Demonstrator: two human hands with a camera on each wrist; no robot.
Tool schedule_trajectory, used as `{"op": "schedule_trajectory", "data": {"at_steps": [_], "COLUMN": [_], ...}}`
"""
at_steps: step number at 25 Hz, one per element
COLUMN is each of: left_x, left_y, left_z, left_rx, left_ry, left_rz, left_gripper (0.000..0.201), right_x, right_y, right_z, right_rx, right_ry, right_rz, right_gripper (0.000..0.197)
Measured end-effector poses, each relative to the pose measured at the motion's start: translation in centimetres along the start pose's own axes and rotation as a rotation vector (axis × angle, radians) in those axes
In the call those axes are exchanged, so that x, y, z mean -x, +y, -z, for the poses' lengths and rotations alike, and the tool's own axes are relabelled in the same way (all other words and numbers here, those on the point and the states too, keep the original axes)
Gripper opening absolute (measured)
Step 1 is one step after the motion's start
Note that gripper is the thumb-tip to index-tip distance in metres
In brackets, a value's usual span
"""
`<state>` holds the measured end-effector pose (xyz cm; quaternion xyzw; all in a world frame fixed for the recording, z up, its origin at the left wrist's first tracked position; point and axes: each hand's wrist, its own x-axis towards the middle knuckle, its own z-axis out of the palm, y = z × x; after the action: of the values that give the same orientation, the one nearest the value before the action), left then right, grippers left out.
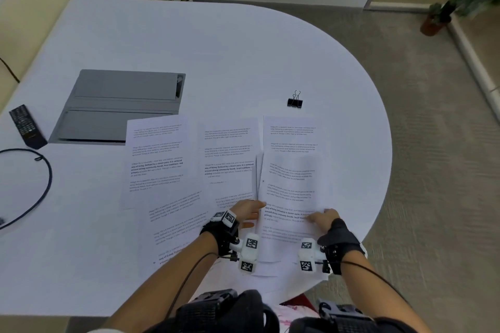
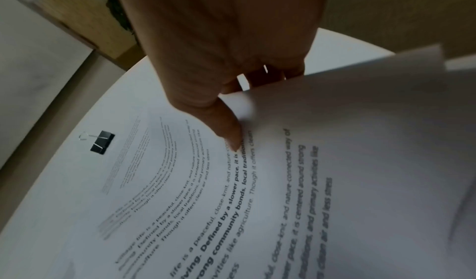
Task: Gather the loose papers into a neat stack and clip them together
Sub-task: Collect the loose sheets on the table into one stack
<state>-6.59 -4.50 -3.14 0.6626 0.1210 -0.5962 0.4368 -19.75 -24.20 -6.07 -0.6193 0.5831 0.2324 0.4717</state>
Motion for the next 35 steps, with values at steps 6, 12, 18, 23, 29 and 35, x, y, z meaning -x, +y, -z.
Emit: {"op": "schedule_trajectory", "data": {"at_steps": [6,12,18,23,29,35], "left_x": [0.8,1.9,3.9,4.8,8.2,9.3], "left_y": [-1.0,-2.7,-5.2,-9.1,-11.7,-13.8], "left_z": [0.1,4.1,9.7,14.2,16.5,19.3], "left_rx": [-0.096,-0.139,-0.056,-0.064,-0.006,-0.119], "left_ry": [0.029,0.208,0.373,0.528,0.608,0.808], "left_rz": [-0.029,-0.029,-0.052,-0.032,-0.014,0.020], "left_gripper": [0.037,0.011,0.060,0.087,0.085,0.063], "right_x": [1.7,-0.7,4.5,6.1,7.1,8.0], "right_y": [0.8,1.9,-2.1,-3.7,-4.3,-4.4], "right_z": [-1.1,-2.6,-4.6,-9.4,-14.7,-16.2], "right_rx": [-0.180,-0.327,-0.408,-0.276,-0.087,-0.266], "right_ry": [0.080,0.086,-0.055,-0.179,-0.224,-0.228], "right_rz": [0.211,0.335,0.409,0.416,0.396,0.407], "right_gripper": [0.026,0.020,0.033,0.033,0.038,0.039]}}
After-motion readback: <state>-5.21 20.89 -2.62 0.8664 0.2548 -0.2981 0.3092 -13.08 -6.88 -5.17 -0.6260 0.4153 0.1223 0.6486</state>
